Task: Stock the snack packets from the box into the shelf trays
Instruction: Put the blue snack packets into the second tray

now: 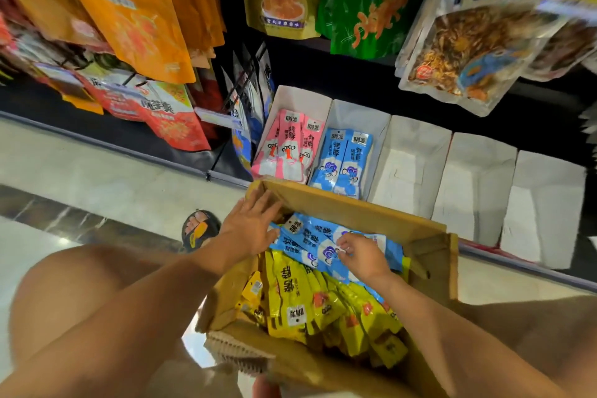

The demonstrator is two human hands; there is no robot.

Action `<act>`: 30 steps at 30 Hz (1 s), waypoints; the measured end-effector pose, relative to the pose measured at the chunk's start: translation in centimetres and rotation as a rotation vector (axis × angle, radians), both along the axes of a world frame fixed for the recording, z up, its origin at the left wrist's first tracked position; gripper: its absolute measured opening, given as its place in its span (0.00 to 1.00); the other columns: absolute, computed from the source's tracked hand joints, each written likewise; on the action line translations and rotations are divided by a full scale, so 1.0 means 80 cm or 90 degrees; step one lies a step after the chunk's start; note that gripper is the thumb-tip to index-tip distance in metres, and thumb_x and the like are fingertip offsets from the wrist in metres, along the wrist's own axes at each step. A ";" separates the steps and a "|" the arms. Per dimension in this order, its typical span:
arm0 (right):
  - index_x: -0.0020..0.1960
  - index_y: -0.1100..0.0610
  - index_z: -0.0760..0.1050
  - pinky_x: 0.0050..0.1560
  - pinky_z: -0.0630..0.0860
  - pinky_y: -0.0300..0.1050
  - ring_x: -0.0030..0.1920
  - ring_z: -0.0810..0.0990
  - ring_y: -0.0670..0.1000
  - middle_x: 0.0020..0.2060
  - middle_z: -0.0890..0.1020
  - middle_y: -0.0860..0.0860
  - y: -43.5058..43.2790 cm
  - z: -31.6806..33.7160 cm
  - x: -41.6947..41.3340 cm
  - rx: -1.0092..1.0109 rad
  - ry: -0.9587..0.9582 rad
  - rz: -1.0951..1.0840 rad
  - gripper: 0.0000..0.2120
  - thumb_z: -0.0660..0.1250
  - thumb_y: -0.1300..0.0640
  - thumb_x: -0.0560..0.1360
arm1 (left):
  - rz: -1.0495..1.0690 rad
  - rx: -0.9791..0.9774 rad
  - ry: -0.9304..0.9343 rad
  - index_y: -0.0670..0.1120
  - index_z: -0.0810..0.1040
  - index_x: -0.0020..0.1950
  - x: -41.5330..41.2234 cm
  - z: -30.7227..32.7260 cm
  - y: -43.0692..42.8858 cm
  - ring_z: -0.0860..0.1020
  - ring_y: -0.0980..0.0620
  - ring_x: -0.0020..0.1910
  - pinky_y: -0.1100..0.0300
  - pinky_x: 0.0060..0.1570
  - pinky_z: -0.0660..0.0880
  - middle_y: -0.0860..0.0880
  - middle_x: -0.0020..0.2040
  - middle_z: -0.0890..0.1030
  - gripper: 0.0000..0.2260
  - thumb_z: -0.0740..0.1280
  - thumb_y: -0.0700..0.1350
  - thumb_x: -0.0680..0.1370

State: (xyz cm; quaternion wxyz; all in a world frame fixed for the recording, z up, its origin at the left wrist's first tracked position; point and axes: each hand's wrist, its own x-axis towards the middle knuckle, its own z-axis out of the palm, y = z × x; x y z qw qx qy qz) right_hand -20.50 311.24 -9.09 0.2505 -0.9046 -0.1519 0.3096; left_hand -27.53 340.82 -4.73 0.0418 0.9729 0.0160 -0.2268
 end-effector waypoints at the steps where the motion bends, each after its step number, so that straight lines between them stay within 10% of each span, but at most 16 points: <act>1: 0.60 0.53 0.79 0.59 0.78 0.53 0.57 0.82 0.53 0.58 0.82 0.50 -0.005 -0.010 -0.007 -0.038 0.018 0.014 0.12 0.70 0.55 0.77 | 0.002 -0.004 -0.001 0.55 0.46 0.84 0.001 -0.003 0.001 0.37 0.41 0.83 0.41 0.81 0.49 0.47 0.85 0.43 0.33 0.55 0.63 0.83; 18: 0.74 0.51 0.66 0.67 0.68 0.54 0.71 0.69 0.56 0.70 0.72 0.54 0.047 -0.077 -0.004 -0.323 -0.064 0.095 0.28 0.69 0.47 0.77 | -0.024 -0.002 0.046 0.55 0.43 0.84 0.000 -0.009 -0.003 0.29 0.39 0.80 0.39 0.80 0.43 0.45 0.84 0.36 0.41 0.59 0.67 0.78; 30: 0.69 0.55 0.72 0.52 0.75 0.45 0.61 0.79 0.57 0.63 0.79 0.55 0.033 -0.039 0.002 -0.160 0.094 -0.016 0.24 0.73 0.52 0.75 | 0.034 -0.114 0.083 0.56 0.44 0.84 0.009 0.014 0.005 0.36 0.44 0.82 0.42 0.81 0.48 0.50 0.85 0.44 0.44 0.66 0.65 0.77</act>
